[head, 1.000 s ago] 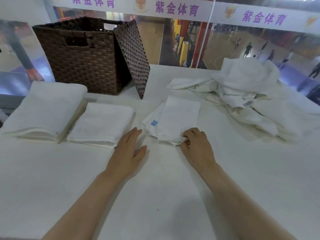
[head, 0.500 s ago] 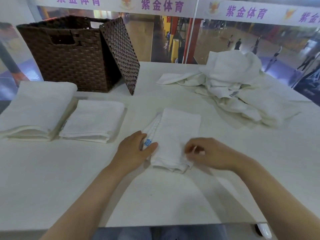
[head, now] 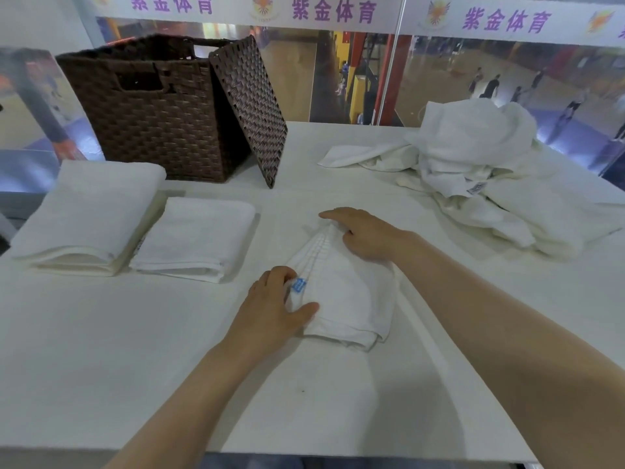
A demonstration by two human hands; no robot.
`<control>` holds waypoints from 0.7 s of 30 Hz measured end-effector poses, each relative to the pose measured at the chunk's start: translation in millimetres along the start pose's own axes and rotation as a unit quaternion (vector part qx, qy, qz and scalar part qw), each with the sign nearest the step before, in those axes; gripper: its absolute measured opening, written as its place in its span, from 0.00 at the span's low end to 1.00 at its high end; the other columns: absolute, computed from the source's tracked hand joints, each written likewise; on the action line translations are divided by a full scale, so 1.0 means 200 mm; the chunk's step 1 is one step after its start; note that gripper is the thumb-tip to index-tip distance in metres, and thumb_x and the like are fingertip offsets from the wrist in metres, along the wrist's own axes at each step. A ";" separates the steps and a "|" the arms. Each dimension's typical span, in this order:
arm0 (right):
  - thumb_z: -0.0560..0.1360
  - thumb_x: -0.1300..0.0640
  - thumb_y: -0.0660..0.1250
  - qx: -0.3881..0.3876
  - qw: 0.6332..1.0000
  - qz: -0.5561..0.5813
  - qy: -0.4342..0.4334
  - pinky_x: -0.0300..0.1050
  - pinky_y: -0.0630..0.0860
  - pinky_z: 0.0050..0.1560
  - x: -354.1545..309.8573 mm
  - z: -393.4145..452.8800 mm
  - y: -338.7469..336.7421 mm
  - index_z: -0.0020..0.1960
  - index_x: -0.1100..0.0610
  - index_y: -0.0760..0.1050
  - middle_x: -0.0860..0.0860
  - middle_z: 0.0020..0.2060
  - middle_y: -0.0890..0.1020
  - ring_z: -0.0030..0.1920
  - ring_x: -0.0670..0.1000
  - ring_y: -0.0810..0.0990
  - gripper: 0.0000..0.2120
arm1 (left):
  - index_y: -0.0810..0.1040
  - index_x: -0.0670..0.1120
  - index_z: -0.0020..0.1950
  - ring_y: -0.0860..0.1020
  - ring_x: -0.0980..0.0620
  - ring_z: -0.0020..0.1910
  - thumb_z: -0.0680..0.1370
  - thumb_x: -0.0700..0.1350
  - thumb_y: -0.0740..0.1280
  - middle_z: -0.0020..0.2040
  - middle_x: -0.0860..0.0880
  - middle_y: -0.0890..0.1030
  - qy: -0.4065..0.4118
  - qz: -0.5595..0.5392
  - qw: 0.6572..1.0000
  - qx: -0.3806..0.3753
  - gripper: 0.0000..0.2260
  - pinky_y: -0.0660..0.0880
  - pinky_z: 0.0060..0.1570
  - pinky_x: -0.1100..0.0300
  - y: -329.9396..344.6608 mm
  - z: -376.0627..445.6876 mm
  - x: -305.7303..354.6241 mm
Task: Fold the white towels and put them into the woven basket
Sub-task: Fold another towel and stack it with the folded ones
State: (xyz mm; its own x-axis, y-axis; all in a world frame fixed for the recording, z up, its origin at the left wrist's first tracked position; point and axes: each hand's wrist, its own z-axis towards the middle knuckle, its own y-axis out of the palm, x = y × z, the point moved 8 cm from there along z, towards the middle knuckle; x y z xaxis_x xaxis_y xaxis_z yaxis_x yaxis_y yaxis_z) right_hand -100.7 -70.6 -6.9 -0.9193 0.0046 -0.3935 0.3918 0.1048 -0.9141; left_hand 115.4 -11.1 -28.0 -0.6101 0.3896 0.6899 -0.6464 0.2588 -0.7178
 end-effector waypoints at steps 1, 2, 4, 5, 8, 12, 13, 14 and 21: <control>0.76 0.66 0.55 -0.013 1.000 -0.017 0.006 0.49 0.60 0.73 -0.01 0.02 0.00 0.77 0.45 0.59 0.50 0.75 0.64 0.73 0.54 0.63 0.33 | 0.68 0.53 0.61 0.73 0.54 0.50 0.72 0.56 0.73 0.56 0.55 0.71 0.002 0.000 1.000 -0.004 0.23 0.66 0.42 0.67 0.00 0.00 0.00; 0.75 0.65 0.57 -0.019 0.999 -0.038 0.016 0.50 0.62 0.71 -0.02 0.04 -0.01 0.77 0.44 0.58 0.51 0.73 0.65 0.71 0.56 0.64 0.34 | 0.68 0.53 0.60 0.73 0.57 0.45 0.73 0.56 0.72 0.55 0.54 0.71 0.002 0.002 1.000 -0.010 0.21 0.66 0.40 0.70 -0.01 -0.01 0.00; 0.73 0.62 0.59 -0.014 0.997 -0.066 0.038 0.51 0.65 0.67 -0.03 0.06 -0.03 0.77 0.43 0.56 0.52 0.70 0.68 0.68 0.57 0.66 0.35 | 0.68 0.54 0.59 0.73 0.61 0.41 0.72 0.57 0.72 0.54 0.54 0.69 -0.002 0.006 1.000 -0.023 0.21 0.65 0.37 0.73 0.00 -0.02 0.00; 0.73 0.61 0.60 -0.010 0.996 -0.068 0.047 0.51 0.66 0.66 -0.03 0.06 -0.04 0.77 0.43 0.56 0.52 0.68 0.69 0.67 0.58 0.67 0.35 | 0.68 0.55 0.59 0.73 0.62 0.41 0.72 0.58 0.72 0.54 0.55 0.68 -0.007 0.006 1.000 -0.028 0.21 0.65 0.37 0.73 0.00 -0.03 0.00; 0.74 0.59 0.63 0.004 0.997 -0.056 0.050 0.50 0.69 0.62 -0.02 0.06 -0.08 0.70 0.50 0.67 0.53 0.62 0.73 0.62 0.57 0.72 0.25 | 0.69 0.55 0.58 0.72 0.62 0.43 0.70 0.60 0.73 0.55 0.56 0.66 0.000 -0.008 1.000 -0.012 0.23 0.65 0.39 0.75 0.02 -0.05 0.05; 0.79 0.57 0.62 0.047 0.999 -0.005 0.019 0.45 0.67 0.49 -0.03 0.00 -0.15 0.55 0.60 0.74 0.55 0.53 0.77 0.55 0.56 0.75 0.09 | 0.68 0.52 0.61 0.73 0.57 0.50 0.69 0.58 0.74 0.59 0.56 0.62 0.006 -0.041 0.999 0.013 0.26 0.70 0.46 0.68 0.09 -0.08 0.13; 0.80 0.56 0.61 0.059 0.998 0.007 0.017 0.45 0.66 0.47 -0.03 -0.02 -0.17 0.53 0.59 0.73 0.54 0.51 0.77 0.52 0.55 0.75 0.07 | 0.68 0.52 0.62 0.73 0.56 0.50 0.69 0.57 0.75 0.60 0.55 0.62 0.004 -0.047 0.999 0.019 0.27 0.72 0.48 0.64 0.11 -0.09 0.14; 0.80 0.56 0.60 0.071 0.997 0.016 0.020 0.45 0.65 0.45 -0.03 -0.05 -0.19 0.51 0.57 0.71 0.52 0.49 0.76 0.50 0.53 0.74 0.05 | 0.68 0.51 0.63 0.72 0.56 0.51 0.70 0.55 0.75 0.61 0.55 0.61 0.006 -0.056 0.998 0.030 0.27 0.72 0.49 0.63 0.11 -0.10 0.14; 0.80 0.55 0.58 0.173 0.979 0.086 0.073 0.39 0.63 0.36 0.07 -0.16 -0.30 0.44 0.54 0.67 0.45 0.38 0.72 0.38 0.47 0.70 0.07 | 0.68 0.50 0.61 0.64 0.77 0.56 0.74 0.35 0.68 0.62 0.53 0.65 0.063 -0.150 0.983 0.084 0.20 0.61 0.52 0.82 0.08 -0.08 0.21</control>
State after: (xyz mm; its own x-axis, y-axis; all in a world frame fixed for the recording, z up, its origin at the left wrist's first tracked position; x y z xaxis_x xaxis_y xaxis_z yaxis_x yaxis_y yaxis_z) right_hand -138.5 -45.0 44.4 -0.8246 0.1366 -0.5490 0.5070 -0.2520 -0.8243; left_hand 87.8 23.7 -12.2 -0.3261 0.4265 0.8437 -0.8616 0.2332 -0.4509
